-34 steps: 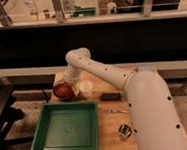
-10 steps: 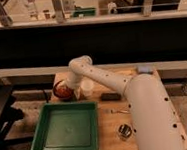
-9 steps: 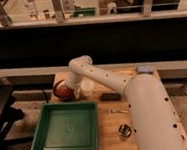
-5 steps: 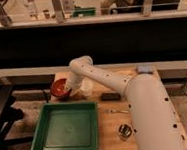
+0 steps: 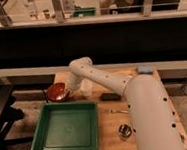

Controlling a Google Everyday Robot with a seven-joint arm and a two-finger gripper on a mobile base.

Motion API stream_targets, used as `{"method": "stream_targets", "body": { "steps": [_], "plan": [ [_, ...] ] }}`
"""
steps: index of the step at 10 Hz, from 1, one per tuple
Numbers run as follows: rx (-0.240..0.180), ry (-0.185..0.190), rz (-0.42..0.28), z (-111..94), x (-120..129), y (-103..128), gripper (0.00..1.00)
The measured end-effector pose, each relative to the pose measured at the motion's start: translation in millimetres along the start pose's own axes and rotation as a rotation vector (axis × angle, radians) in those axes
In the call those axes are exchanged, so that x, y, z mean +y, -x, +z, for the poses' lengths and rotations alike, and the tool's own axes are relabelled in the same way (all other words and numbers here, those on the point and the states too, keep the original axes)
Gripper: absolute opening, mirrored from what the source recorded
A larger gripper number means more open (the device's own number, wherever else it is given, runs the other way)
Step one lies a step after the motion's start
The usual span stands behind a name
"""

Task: Stack bowls into tray

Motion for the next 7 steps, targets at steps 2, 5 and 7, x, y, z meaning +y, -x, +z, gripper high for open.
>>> {"method": "stream_targets", "body": {
  "steps": [2,5,7],
  "plan": [
    [-0.002,-0.004,-0.001,-5,-3,1,0.0],
    [0.019,-0.014,0.012,-26,-9,-1,0.0],
    [0.041,-0.02,0.015,-39,-14,-2,0.0]
  ]
}}
